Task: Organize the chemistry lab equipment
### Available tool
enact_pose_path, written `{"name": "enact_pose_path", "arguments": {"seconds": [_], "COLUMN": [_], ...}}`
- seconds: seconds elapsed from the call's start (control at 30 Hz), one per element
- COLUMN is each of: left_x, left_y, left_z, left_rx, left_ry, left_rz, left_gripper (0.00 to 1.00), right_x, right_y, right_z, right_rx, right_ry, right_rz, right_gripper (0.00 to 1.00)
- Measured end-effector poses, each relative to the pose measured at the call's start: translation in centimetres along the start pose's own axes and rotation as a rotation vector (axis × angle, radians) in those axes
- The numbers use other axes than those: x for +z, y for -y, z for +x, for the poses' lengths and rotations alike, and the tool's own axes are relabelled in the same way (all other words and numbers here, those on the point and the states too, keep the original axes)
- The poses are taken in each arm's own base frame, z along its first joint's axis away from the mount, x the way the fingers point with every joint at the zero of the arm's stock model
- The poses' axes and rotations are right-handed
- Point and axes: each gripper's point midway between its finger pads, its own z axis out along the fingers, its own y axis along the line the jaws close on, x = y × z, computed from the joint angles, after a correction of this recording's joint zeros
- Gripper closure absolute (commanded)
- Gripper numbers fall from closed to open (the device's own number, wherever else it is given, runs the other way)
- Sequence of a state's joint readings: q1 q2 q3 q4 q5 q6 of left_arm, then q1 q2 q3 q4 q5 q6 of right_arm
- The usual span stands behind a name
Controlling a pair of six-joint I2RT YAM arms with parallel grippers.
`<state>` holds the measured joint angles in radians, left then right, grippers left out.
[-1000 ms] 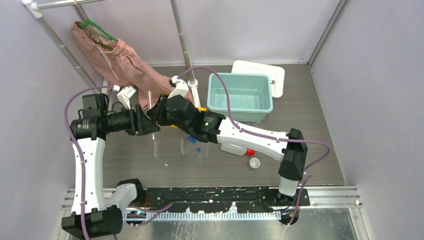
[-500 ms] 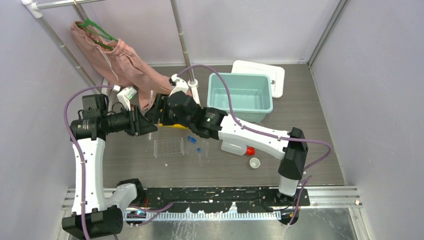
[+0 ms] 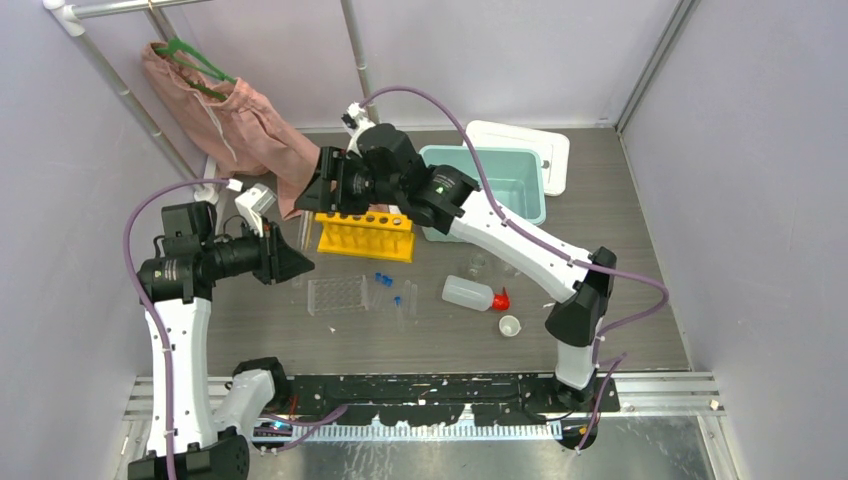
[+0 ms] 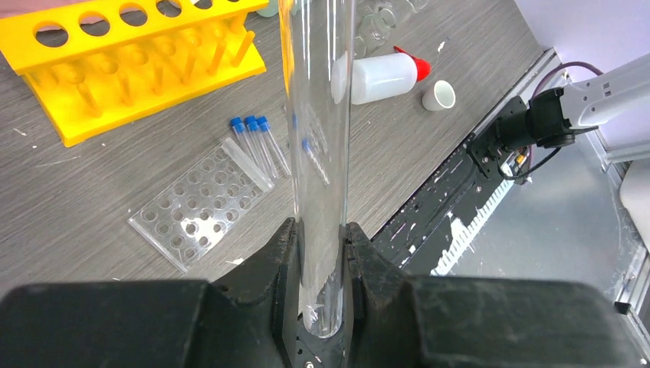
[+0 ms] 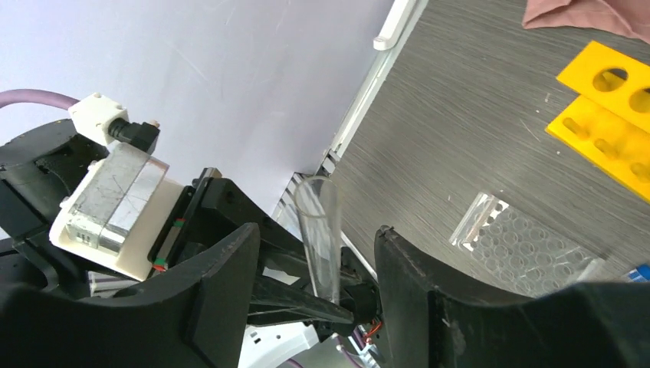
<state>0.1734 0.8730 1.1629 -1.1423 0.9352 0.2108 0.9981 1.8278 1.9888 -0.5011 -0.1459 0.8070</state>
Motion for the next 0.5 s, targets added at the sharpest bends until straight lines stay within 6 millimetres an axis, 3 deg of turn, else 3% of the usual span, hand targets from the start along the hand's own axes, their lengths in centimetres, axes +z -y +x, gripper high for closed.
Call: {"name": "enact_pose_path", "arguments": {"seconds": [0.13, 0.5], "left_x": [0.0, 0.0], "left_y": [-0.1, 0.0], "left_z": [0.1, 0.3], "left_rx": [0.017, 0.034], "left_ry": [-0.002, -0.008], "left_rz": [0.000, 0.003], "left_gripper": [1.00, 1.00], "right_x": [0.6, 1.8], "right_y": [-0.5, 1.1], "right_z": [0.1, 1.4], "right_rx": [-0.016, -0.055], "right_ry": [-0.021, -0.090], "right_rz": [-0.017, 0.041], "right_gripper": [0.45, 0.60]}}
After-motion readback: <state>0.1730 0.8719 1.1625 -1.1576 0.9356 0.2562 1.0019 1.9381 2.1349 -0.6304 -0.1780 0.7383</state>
